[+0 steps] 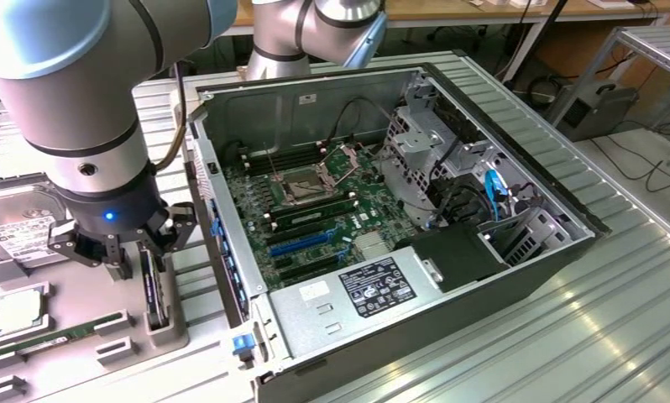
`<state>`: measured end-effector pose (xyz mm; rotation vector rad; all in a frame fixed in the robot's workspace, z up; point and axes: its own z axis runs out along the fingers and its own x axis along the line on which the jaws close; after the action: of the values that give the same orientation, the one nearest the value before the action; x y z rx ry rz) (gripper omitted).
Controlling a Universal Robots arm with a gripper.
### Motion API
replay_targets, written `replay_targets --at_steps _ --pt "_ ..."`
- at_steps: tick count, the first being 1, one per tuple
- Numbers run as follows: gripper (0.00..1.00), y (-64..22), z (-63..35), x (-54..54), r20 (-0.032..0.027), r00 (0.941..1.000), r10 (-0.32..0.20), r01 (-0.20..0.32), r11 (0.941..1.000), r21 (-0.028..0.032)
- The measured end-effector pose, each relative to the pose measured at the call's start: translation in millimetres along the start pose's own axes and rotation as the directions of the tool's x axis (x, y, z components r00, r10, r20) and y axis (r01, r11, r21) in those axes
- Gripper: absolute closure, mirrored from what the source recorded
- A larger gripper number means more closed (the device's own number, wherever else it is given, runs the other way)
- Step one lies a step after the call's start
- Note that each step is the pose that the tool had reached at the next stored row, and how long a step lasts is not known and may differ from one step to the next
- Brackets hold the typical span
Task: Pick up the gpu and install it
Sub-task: 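Pick up the gpu and move the gpu toward the slot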
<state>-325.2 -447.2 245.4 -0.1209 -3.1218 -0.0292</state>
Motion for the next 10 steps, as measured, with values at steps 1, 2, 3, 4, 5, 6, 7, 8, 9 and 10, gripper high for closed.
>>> replay_targets --at_steps 1,2,3,4,5,6,7,8,9,10 --pt "0.58 0.0 0.3 0.0 0.0 1.0 0.0 0.0 1.0 -0.0001" --pt "0.58 0.0 0.5 0.0 0.0 1.0 0.0 0.0 1.0 -0.0002" --pt "0.58 0.0 0.8 0.0 0.0 1.0 0.0 0.0 1.0 -0.0003" --pt "0.58 0.0 1.1 0.0 0.0 1.0 0.0 0.0 1.0 -0.0003" --pt "0.58 0.0 1.3 0.0 0.0 1.0 0.0 0.0 1.0 -0.0003" --pt "0.59 0.0 1.4 0.0 -0.0001 1.0 0.0 0.0 1.0 -0.0003" --pt "0.66 0.0 1.4 0.0 -0.0001 1.0 0.0 0.0 1.0 -0.0003" --pt "0.66 0.0 1.4 0.0 -0.0001 1.0 0.0 0.0 1.0 -0.0002" --pt "0.73 0.0 1.4 0.0 -0.0001 1.0 0.0 0.0 1.0 -0.0003" --pt "0.73 0.0 1.4 0.0 -0.0001 1.0 0.0 0.0 1.0 -0.0004"
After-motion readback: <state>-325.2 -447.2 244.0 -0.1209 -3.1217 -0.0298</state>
